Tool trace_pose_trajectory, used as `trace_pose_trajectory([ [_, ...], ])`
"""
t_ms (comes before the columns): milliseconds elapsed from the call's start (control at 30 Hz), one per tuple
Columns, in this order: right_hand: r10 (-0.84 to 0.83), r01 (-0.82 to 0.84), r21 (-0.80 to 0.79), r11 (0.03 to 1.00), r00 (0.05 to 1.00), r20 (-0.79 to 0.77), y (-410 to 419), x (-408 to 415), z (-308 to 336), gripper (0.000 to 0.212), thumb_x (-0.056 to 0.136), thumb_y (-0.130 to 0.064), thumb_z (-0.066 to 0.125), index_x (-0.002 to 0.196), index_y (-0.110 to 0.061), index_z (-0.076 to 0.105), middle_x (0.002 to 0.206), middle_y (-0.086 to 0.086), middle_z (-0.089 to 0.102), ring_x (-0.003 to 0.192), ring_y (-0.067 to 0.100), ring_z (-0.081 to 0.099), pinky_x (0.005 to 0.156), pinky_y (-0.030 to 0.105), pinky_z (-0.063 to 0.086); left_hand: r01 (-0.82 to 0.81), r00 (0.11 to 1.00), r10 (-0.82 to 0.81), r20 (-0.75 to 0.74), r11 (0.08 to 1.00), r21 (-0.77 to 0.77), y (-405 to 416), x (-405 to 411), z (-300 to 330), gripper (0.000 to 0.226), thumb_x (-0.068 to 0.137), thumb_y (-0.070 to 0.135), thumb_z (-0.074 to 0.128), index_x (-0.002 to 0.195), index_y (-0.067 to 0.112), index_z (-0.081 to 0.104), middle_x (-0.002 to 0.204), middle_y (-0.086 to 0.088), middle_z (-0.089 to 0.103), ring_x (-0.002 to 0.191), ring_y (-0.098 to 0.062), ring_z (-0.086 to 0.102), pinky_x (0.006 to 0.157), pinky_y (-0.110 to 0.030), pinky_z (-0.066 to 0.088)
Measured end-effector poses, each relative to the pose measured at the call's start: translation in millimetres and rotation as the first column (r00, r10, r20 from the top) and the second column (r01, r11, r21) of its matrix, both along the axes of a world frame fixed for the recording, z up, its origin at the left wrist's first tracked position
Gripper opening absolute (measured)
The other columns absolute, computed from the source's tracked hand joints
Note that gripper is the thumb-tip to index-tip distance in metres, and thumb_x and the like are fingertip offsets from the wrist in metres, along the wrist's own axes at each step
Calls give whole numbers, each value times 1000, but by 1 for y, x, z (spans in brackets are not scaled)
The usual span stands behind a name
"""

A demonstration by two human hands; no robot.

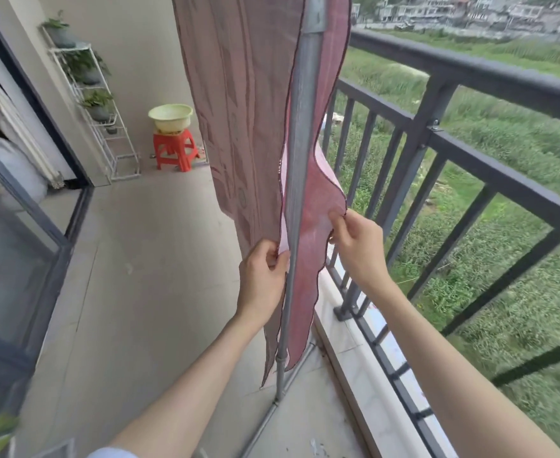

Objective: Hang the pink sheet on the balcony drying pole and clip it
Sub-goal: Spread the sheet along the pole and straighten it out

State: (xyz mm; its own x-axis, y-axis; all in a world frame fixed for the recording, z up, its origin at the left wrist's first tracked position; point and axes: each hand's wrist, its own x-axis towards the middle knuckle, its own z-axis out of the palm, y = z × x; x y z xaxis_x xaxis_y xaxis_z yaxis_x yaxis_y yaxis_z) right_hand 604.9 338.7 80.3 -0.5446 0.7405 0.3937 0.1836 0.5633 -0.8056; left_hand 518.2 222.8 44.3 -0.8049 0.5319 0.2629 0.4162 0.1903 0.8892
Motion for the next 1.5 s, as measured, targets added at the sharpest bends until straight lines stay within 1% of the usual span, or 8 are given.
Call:
trace_pose_trajectory([
  [267, 182, -175, -264, 948, 983, 2, -18, -7, -70, 11, 91, -10, 53, 100, -13, 60, 89, -12, 60, 79, -11, 56, 72, 8, 45, 58, 996, -60, 62, 998, 30, 7, 1, -15, 12, 85, 9, 60, 82, 17, 52, 82, -1, 62, 73, -6, 57, 65, -5, 41],
  [500, 160, -91, -261, 961, 954, 253, -18, -7, -101, 24, 90, -9, 51, 71, -18, 63, 76, -1, 63, 79, 15, 59, 74, 27, 45, 21, 996, -9, 87, 991, -135, 4, -3, -49, 17, 83, 14, 62, 75, 20, 48, 80, -1, 58, 80, -18, 59, 77, -33, 51],
  [800, 224, -102, -340, 935, 913, 342, -14, 5, -126, 23, 91, -14, 53, 114, -11, 54, 106, -6, 57, 97, 9, 54, 85, 21, 41, 29, 991, -12, 130, 991, -133, 3, 1, -60, 14, 85, 13, 61, 77, 14, 50, 71, 10, 56, 72, 0, 56, 62, -2, 38],
  [900, 280, -147, -306, 941, 845, 456, -15, -2, -133, 2, 88, -18, 58, 88, -18, 56, 89, -8, 56, 85, 11, 51, 77, 27, 40, 32, 992, -15, 129, 991, -129, 3, 0, -62, 14, 84, 11, 62, 76, 14, 51, 69, 14, 56, 71, 7, 55, 61, 1, 37],
  [1033, 171, -81, -222, 972, 890, 423, -17, -11, -140, 24, 87, -13, 55, 65, -3, 54, 61, 12, 59, 64, 31, 52, 65, 39, 44, 54, 990, -36, 139, 991, -126, 1, -3, -61, 15, 82, 10, 64, 73, 16, 54, 69, 12, 59, 70, 6, 57, 61, 0, 39],
  [1167, 104, -68, -100, 993, 901, 421, -21, -2, -142, 35, 87, -12, 53, 55, -15, 40, 46, -4, 40, 55, 26, 42, 56, 35, 34, 81, 987, -62, 150, 989, -123, -3, -2, -64, 21, 82, 10, 65, 69, 22, 54, 69, 12, 62, 70, 5, 60, 63, -3, 41],
  [1300, 144, -89, -152, 984, 903, 404, -30, 11, -155, 14, 87, -14, 57, 88, -12, 71, 83, 9, 74, 81, 31, 67, 73, 43, 52, 103, 986, -88, 139, 990, -101, -3, 0, -68, 26, 82, 9, 64, 68, 27, 52, 70, 13, 61, 67, 7, 58, 65, -3, 42],
  [1500, 247, -116, -289, 950, 847, 471, -45, 18, -161, 37, 94, -22, 48, 130, -24, 50, 130, 0, 58, 116, 19, 54, 92, 27, 39, 294, 954, -294, 53, 889, -351, -20, -7, -100, 18, 85, 16, 61, 103, 18, 62, 104, 5, 59, 98, -12, 56, 84, -18, 38],
])
